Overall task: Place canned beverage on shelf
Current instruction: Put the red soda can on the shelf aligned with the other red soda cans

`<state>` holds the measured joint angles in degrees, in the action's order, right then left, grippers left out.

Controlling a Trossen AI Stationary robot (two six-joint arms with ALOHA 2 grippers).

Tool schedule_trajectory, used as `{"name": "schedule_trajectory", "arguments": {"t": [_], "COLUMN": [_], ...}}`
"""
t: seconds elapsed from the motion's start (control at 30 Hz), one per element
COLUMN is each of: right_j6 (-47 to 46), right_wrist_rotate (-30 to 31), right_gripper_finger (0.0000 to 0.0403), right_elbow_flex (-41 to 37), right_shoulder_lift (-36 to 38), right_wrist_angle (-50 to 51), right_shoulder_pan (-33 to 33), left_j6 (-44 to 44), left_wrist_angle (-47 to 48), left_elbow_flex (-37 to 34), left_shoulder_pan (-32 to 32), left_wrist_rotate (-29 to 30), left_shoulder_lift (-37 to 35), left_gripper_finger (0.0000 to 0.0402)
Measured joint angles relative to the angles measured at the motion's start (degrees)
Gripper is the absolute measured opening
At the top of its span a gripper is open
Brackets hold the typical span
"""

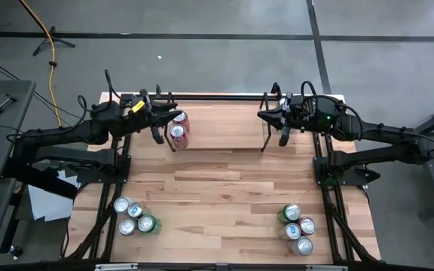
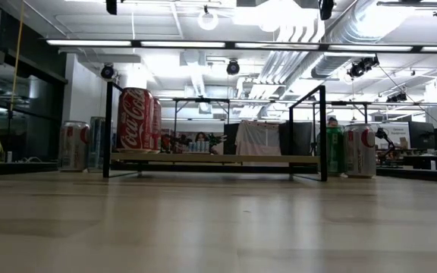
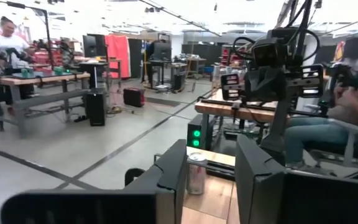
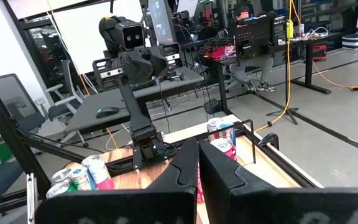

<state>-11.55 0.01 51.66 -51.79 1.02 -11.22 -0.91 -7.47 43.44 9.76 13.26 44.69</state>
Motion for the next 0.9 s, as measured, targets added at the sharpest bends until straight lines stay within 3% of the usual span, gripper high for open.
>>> {"name": "schedule_trajectory", "arguments": {"t": [0.3,0.4,0.53,0.9], "right_j6": [0.0,0.0,0.0,0.0], "right_wrist_rotate": [0.0,0.0,0.0,0.0], "right_gripper_finger": [0.0000,0.0000,0.0000,0.0000], "right_elbow_flex": [0.0,0.0,0.0,0.0], "right_shoulder_lift": [0.0,0.0,0.0,0.0], "right_wrist_angle": [0.0,0.0,0.0,0.0], "right_shoulder_pan": [0.0,0.0,0.0,0.0], "left_j6": [-1.5,-1.6,-1.5,-0.3], "left_wrist_angle": [0.0,0.0,0.1,0.0], "left_elbow_flex": [0.0,0.0,0.0,0.0], "left_shoulder_pan": [0.0,0.0,0.0,0.0], "left_wrist_rotate": [-0.8,-0.9,-0.9,-0.9], "left_shoulder_lift": [0.0,0.0,-0.3,-2.5], "left_gripper_finger": [0.0098,0.0074,0.0011,0.0001]}}
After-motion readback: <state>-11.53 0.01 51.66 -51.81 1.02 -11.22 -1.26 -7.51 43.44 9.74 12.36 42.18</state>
